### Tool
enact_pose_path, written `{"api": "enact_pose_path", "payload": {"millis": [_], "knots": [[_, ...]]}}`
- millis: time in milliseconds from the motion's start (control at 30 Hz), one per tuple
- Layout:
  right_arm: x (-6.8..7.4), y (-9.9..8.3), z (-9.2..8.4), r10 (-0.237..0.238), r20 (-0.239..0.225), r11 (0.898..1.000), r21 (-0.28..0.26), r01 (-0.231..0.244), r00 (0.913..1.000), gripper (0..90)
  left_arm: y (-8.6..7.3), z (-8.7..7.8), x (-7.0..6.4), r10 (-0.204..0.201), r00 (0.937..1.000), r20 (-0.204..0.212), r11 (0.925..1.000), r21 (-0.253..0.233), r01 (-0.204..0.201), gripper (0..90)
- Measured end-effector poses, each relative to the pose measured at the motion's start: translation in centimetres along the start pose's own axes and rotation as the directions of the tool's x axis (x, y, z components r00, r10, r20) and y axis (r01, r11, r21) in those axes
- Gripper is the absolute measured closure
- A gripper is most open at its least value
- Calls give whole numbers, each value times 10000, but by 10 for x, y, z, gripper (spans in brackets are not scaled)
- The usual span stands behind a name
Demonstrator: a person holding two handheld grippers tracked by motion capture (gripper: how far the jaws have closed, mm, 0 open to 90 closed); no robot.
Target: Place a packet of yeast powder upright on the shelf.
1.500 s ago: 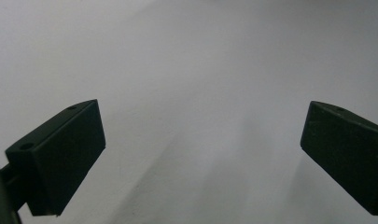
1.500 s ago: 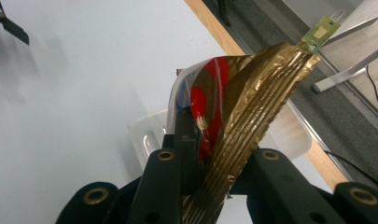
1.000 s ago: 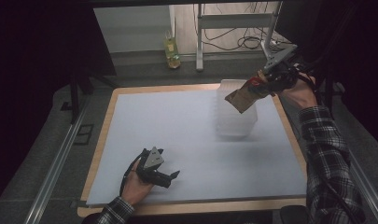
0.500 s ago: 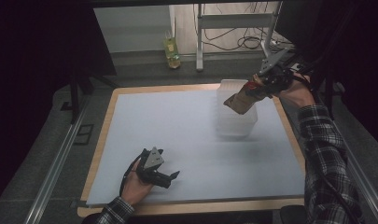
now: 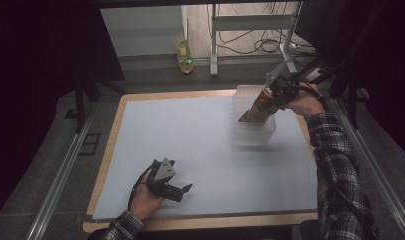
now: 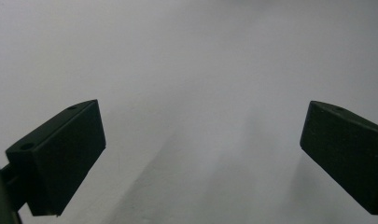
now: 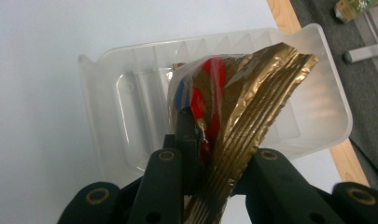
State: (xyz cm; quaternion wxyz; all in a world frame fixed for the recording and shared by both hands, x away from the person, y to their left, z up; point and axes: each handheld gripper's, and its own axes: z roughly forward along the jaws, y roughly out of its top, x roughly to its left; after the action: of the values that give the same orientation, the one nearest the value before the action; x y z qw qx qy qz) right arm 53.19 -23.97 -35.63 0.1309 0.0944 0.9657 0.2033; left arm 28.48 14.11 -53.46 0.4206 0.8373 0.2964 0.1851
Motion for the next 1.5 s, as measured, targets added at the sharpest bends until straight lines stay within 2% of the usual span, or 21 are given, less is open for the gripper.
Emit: {"api": "enact_pose_path", "payload": {"millis": [133, 200, 267, 367, 467, 500, 600, 700, 833, 900, 1000, 1400, 1500], "knots": [[-1, 1, 10, 114, -32, 9999, 0, -114, 9999, 788, 0, 0, -1, 67, 10000, 10, 10000, 35, -68, 0], [-2, 2, 16, 476, -133, 9977, -469, -482, 9988, 782, 0, 0, -1, 96, 10000, 7, 9999, 45, -96, 0], [-3, 2, 17, 587, -177, 9964, -608, -597, 9981, 779, 0, 0, -1, 97, 10000, 11, 9999, 44, -97, 0], [-2, 3, 25, 933, -384, 9887, -1145, -971, 9949, 764, 0, 0, -1, 99, 9999, 20, 9999, 54, -99, 0], [-1, 4, 29, 1120, -445, 9836, -1372, -1172, 9927, 754, 0, 0, -1, 122, 9999, 23, 9999, 65, -122, 0], [0, 5, 32, 1399, -561, 9774, -1523, -1469, 9886, 731, 0, 0, -1, 127, 9999, 16, 9999, 65, -127, 0], [1, 4, 32, 1552, -671, 9743, -1545, -1639, 9856, 707, 0, 0, -1, 136, 9999, 5, 9999, 38, -136, 0], [2, 3, 27, 1608, -584, 9752, -1444, -1677, 9853, 663, 0, 0, -1, 129, 9999, 4, 9999, 39, -129, 0], [5, 4, 23, 1924, -569, 9646, -1726, -1995, 9797, 578, 1, 0, -2, 180, 9998, 0, 9998, 78, -180, 0], [8, 5, 23, 2015, -537, 9629, -1723, -2078, 9780, 538, 1, 0, -3, 187, 9998, 3, 9998, 72, -187, 0], [10, 5, 23, 1987, -504, 9637, -1719, -2045, 9788, 492, 1, 0, -3, 208, 9998, -23, 9998, 74, -207, 0], [14, 7, 15, 2374, -185, 9514, -1973, -2363, 9712, 335, 1, 1, -2, 179, 9998, -107, 9998, 22, -179, 0], [15, 6, 11, 2532, -192, 9423, -2212, -2511, 9672, 294, 1, 1, -2, 167, 9998, -133, 9999, 12, -167, 0]]}}
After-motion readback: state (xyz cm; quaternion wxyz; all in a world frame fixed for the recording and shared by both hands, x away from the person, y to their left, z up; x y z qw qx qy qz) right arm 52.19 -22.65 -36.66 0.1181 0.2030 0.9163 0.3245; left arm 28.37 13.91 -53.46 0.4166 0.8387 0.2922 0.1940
